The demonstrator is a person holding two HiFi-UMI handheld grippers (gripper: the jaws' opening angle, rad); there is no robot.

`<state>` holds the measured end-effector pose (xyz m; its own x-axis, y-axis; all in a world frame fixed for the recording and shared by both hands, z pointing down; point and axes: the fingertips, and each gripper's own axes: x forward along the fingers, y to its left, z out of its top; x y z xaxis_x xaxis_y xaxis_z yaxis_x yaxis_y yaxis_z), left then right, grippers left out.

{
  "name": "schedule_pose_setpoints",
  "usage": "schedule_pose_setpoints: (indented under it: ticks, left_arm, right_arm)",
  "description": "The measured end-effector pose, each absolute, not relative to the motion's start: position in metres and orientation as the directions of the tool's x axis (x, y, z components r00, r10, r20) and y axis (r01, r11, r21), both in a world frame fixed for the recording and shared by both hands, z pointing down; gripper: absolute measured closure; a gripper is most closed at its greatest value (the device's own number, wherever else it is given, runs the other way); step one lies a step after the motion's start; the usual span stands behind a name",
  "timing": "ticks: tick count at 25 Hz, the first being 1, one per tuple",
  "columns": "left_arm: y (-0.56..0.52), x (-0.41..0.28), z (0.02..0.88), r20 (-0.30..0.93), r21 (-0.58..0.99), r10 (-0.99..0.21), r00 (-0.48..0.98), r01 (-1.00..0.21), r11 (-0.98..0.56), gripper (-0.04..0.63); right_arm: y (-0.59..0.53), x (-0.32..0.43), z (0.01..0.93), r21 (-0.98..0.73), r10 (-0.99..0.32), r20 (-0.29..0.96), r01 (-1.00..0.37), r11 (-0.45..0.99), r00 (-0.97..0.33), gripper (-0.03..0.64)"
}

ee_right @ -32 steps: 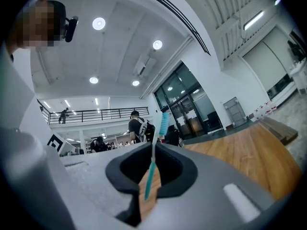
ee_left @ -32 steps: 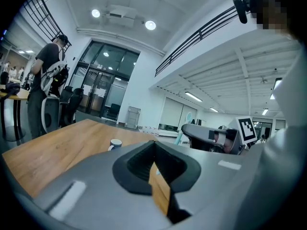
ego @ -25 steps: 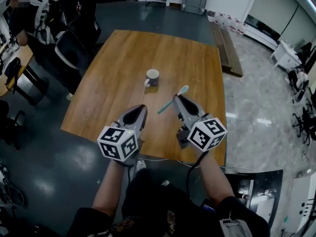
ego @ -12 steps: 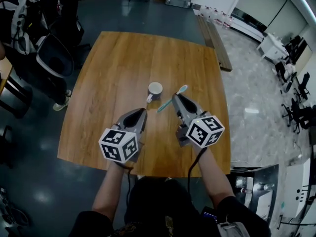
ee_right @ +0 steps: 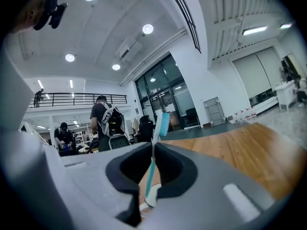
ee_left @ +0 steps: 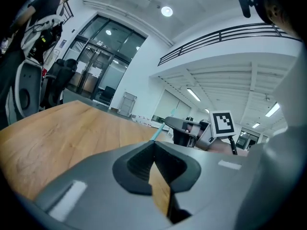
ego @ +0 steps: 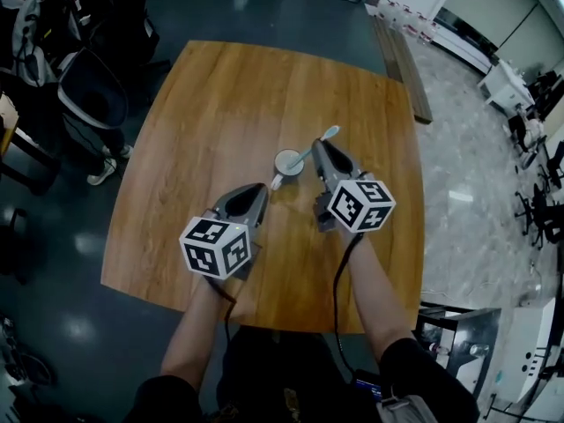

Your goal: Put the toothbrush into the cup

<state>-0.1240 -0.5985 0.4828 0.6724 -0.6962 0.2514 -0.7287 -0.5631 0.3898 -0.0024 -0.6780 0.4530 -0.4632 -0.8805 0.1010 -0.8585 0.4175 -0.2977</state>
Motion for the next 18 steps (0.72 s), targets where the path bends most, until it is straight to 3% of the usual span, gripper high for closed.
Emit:
schedule_pose_setpoints:
  ticks: [18]
  left_arm:
    - [-0.623,-0.102,0.529,0.373,0.401,-0.709,0.598,-0.793,-0.458,0.589]
  right_arm:
    - [-0.711,-0.022,0.555,-0.263,-0.79,0.286,-0.838,0.479,-0.542,0.589]
